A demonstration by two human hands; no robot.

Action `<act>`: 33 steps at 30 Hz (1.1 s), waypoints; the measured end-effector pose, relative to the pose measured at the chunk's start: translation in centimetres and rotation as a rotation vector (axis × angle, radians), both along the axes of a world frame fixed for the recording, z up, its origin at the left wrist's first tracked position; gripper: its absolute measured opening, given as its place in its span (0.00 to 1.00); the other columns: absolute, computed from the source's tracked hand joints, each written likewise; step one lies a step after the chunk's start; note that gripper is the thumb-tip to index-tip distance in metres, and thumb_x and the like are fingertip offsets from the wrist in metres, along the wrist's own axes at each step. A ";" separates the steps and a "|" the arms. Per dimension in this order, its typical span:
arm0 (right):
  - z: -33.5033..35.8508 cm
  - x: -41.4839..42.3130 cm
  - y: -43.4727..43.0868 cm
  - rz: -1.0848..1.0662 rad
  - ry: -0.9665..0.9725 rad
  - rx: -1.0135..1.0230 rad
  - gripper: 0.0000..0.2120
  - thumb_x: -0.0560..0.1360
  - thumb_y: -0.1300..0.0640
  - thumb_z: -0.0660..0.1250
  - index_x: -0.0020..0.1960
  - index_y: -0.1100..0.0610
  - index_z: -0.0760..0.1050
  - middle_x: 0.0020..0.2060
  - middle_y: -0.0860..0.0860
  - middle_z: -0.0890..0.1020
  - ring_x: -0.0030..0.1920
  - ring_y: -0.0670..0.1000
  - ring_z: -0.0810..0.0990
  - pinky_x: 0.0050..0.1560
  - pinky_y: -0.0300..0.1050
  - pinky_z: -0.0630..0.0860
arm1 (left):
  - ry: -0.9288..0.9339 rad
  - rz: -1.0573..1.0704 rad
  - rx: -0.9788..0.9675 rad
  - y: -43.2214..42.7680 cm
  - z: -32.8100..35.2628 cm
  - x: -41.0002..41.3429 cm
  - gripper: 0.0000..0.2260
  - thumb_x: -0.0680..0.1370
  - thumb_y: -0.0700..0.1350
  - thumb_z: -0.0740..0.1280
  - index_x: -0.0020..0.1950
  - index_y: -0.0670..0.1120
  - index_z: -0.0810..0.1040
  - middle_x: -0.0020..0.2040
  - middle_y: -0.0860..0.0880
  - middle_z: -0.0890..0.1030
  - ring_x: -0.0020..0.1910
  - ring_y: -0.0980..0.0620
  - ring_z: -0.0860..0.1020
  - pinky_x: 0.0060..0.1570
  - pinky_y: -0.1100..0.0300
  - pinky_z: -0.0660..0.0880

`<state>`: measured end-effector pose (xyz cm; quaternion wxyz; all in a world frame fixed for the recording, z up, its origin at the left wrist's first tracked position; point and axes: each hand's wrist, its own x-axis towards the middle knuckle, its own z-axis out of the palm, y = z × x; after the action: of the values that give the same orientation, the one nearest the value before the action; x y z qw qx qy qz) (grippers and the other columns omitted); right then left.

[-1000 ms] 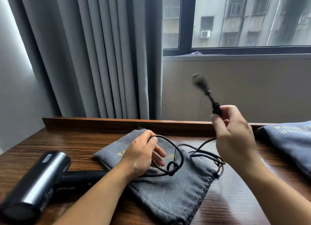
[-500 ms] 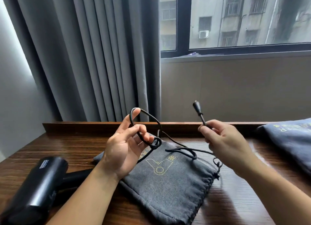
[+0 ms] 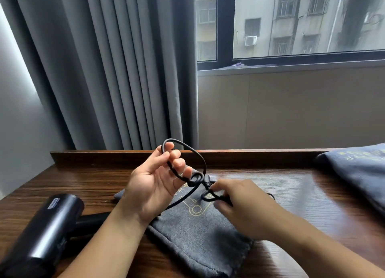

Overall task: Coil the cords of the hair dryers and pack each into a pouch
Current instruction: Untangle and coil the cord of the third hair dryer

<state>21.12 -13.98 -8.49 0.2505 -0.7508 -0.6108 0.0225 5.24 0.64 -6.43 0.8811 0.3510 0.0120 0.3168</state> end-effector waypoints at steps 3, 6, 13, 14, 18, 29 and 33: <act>0.3 -0.1 -0.2 -0.005 0.005 -0.002 0.16 0.73 0.37 0.65 0.46 0.49 0.82 0.36 0.43 0.83 0.38 0.43 0.79 0.41 0.43 0.75 | 0.053 0.035 0.122 -0.5 0.0 0.1 0.12 0.80 0.41 0.58 0.60 0.46 0.78 0.43 0.47 0.75 0.34 0.53 0.75 0.33 0.59 0.79; 1.4 0.8 -0.1 -0.116 0.090 0.487 0.12 0.68 0.44 0.63 0.41 0.50 0.81 0.36 0.44 0.81 0.36 0.45 0.78 0.40 0.45 0.77 | 0.102 0.002 0.321 -1.0 -0.5 0.4 0.16 0.77 0.43 0.68 0.65 0.48 0.80 0.43 0.46 0.77 0.32 0.52 0.74 0.31 0.58 0.77; 1.4 0.3 0.0 0.171 0.317 0.392 0.22 0.76 0.57 0.73 0.67 0.42 0.75 0.43 0.44 0.80 0.31 0.45 0.76 0.35 0.36 0.73 | 0.311 0.265 0.892 -2.5 -1.5 1.3 0.09 0.75 0.48 0.74 0.53 0.47 0.86 0.30 0.49 0.77 0.25 0.50 0.74 0.29 0.58 0.74; 1.6 0.6 0.2 0.139 0.387 0.426 0.13 0.77 0.53 0.71 0.61 0.45 0.79 0.39 0.48 0.81 0.30 0.46 0.75 0.33 0.42 0.73 | 0.354 0.385 0.934 -2.3 -1.5 1.3 0.09 0.74 0.51 0.75 0.50 0.46 0.85 0.31 0.48 0.79 0.27 0.49 0.77 0.33 0.55 0.75; 2.6 0.9 0.3 0.065 0.887 0.551 0.20 0.84 0.49 0.61 0.37 0.57 0.76 0.31 0.68 0.73 0.25 0.57 0.67 0.26 0.55 0.64 | 0.517 0.358 1.227 -1.6 -1.8 0.8 0.14 0.72 0.54 0.76 0.48 0.47 0.79 0.50 0.51 0.86 0.53 0.55 0.83 0.59 0.50 0.76; 3.5 2.7 -0.6 -0.197 1.313 0.324 0.25 0.77 0.34 0.61 0.33 0.53 0.66 0.28 0.52 0.73 0.23 0.50 0.64 0.24 0.39 0.58 | 0.563 0.739 1.338 -1.4 -2.0 1.2 0.08 0.83 0.56 0.59 0.55 0.56 0.76 0.45 0.57 0.84 0.48 0.56 0.82 0.52 0.54 0.76; 1.7 3.2 -0.4 -0.301 0.548 0.116 0.16 0.79 0.52 0.59 0.35 0.56 0.73 0.30 0.51 0.83 0.28 0.53 0.77 0.32 0.47 0.72 | 0.486 0.716 1.213 -1.5 -2.0 1.1 0.16 0.77 0.68 0.62 0.53 0.57 0.71 0.38 0.51 0.83 0.38 0.51 0.82 0.44 0.55 0.78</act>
<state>24.36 -14.40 -6.74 0.4485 -0.7833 -0.4028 0.1519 6.35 -0.81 -8.48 0.3478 0.8105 0.1431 0.4490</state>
